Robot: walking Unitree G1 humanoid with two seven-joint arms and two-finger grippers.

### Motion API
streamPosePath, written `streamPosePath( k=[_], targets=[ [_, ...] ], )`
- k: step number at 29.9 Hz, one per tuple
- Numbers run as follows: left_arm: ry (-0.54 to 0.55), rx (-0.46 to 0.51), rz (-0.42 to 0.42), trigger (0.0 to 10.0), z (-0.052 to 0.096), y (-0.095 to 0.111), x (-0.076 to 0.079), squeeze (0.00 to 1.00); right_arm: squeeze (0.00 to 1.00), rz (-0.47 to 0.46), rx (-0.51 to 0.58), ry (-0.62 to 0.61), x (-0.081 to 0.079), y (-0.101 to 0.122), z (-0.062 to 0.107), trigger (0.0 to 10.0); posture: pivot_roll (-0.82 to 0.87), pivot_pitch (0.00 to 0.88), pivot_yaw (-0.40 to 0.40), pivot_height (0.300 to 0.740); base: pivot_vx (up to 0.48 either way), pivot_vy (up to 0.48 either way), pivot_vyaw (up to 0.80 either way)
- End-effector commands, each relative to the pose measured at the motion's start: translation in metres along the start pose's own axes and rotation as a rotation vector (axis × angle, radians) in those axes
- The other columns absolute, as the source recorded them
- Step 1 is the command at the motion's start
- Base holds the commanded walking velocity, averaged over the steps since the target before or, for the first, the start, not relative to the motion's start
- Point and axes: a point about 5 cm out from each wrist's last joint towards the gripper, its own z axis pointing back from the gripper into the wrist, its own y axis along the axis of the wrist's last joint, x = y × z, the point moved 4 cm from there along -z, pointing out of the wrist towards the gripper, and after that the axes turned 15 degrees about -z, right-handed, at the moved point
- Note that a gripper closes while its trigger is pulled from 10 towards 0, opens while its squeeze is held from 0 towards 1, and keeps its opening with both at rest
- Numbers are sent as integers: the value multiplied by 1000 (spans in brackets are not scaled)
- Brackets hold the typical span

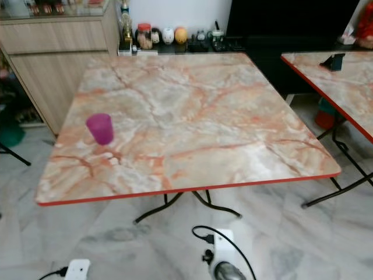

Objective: Setting the table

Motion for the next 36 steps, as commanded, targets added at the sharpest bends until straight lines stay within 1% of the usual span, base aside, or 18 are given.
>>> streamPosePath(
  k=[1,7,20,21,29,36],
  targets=[
    [-14,-6,0,10000,0,-1,6,0,0,-7,-7,-27,10,-3,1,10000,0,0,-8,736,0,0,0],
    [-9,-5,3,10000,0,-1,5,0,0,10,9,-22,9,0,1,10000,3,0,-11,736,0,0,0],
    [-6,0,11,10000,-1,0,6,0,0,18,3,-28,11,0,1,10000,3,0,-15,736,0,0,648],
    [-7,0,12,10000,-1,0,6,0,0,-5,-1,-28,11,-1,1,10000,3,0,-15,736,0,0,0],
    [-9,4,23,10000,-1,1,7,0,0,-16,4,-30,11,-1,1,10000,5,0,-15,736,0,0,0],
    [-7,7,29,10000,-1,1,6,0,0,-1,2,-37,11,0,1,10000,6,0,-14,736,0,0,0]
  ],
)
